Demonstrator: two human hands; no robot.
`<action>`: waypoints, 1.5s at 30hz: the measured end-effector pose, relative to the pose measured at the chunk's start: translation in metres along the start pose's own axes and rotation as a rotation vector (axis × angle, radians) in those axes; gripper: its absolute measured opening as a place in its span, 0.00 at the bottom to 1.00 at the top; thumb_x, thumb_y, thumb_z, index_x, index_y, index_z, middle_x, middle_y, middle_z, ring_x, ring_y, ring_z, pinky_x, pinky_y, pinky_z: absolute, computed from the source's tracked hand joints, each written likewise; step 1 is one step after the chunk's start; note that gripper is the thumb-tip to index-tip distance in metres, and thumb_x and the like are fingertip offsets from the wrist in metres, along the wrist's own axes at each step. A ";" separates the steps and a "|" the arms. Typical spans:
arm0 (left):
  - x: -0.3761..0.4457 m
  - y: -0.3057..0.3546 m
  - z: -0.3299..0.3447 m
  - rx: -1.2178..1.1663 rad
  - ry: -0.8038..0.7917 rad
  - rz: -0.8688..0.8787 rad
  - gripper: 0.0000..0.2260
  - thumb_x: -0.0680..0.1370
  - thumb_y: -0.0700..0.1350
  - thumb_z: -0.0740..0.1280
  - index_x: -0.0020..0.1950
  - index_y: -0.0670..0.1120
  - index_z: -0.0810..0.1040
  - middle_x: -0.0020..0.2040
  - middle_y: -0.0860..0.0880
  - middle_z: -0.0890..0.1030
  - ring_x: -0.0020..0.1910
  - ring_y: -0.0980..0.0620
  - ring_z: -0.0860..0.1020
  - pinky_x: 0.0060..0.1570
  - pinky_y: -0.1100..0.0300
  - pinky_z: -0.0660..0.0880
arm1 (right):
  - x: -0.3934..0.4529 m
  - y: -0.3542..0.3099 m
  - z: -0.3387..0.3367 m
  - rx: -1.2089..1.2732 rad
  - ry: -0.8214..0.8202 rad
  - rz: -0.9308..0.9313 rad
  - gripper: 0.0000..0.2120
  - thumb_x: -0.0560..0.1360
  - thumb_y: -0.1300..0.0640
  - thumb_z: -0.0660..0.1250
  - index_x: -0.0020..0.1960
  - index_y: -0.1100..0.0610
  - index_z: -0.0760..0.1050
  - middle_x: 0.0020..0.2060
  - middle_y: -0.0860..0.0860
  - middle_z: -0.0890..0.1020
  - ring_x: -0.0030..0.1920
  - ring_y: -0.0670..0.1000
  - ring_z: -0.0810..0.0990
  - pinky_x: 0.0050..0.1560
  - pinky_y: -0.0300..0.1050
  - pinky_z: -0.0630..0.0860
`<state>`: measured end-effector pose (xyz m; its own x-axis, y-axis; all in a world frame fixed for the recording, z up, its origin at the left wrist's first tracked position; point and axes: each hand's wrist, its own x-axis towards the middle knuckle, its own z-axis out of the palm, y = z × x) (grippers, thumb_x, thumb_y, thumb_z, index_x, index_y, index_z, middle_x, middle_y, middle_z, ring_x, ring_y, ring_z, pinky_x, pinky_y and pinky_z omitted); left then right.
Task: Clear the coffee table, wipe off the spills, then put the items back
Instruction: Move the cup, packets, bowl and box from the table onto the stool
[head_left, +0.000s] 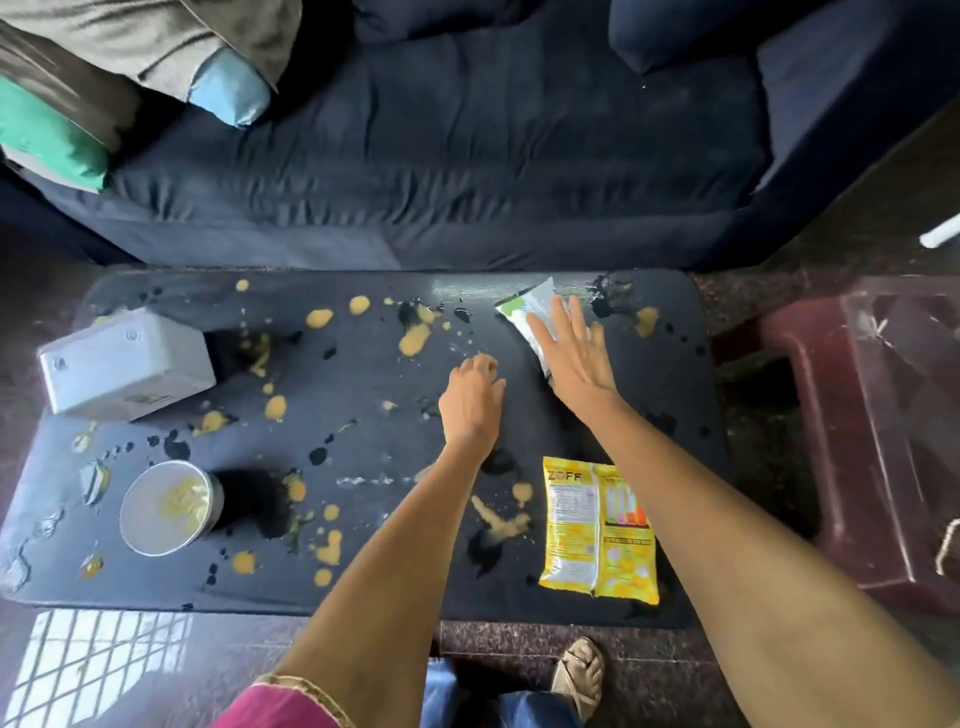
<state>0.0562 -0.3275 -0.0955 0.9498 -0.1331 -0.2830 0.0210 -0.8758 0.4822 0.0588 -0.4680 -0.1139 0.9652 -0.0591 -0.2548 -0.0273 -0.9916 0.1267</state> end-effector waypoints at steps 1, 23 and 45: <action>0.006 -0.001 -0.002 0.003 -0.007 0.009 0.10 0.79 0.42 0.60 0.59 0.44 0.73 0.56 0.47 0.78 0.56 0.46 0.74 0.43 0.55 0.69 | 0.005 -0.002 0.000 0.021 0.020 -0.006 0.36 0.73 0.65 0.65 0.75 0.53 0.51 0.74 0.60 0.54 0.74 0.61 0.53 0.63 0.56 0.65; -0.071 0.007 -0.006 -0.341 -0.086 -0.006 0.27 0.66 0.49 0.77 0.58 0.42 0.69 0.50 0.46 0.80 0.47 0.48 0.78 0.43 0.57 0.74 | -0.141 0.009 -0.015 1.072 0.084 0.463 0.25 0.73 0.42 0.66 0.62 0.58 0.70 0.53 0.55 0.79 0.53 0.54 0.77 0.47 0.45 0.72; -0.127 -0.026 -0.025 -0.330 -0.119 -0.196 0.26 0.68 0.52 0.76 0.56 0.41 0.68 0.54 0.42 0.79 0.47 0.48 0.75 0.46 0.57 0.71 | -0.191 -0.039 -0.007 0.395 0.237 0.490 0.18 0.60 0.55 0.80 0.44 0.58 0.76 0.39 0.55 0.79 0.43 0.55 0.77 0.34 0.46 0.76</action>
<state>-0.0578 -0.2759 -0.0517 0.8757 -0.0480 -0.4805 0.3157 -0.6962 0.6448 -0.1222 -0.4174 -0.0637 0.8469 -0.5306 -0.0343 -0.5262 -0.8270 -0.1979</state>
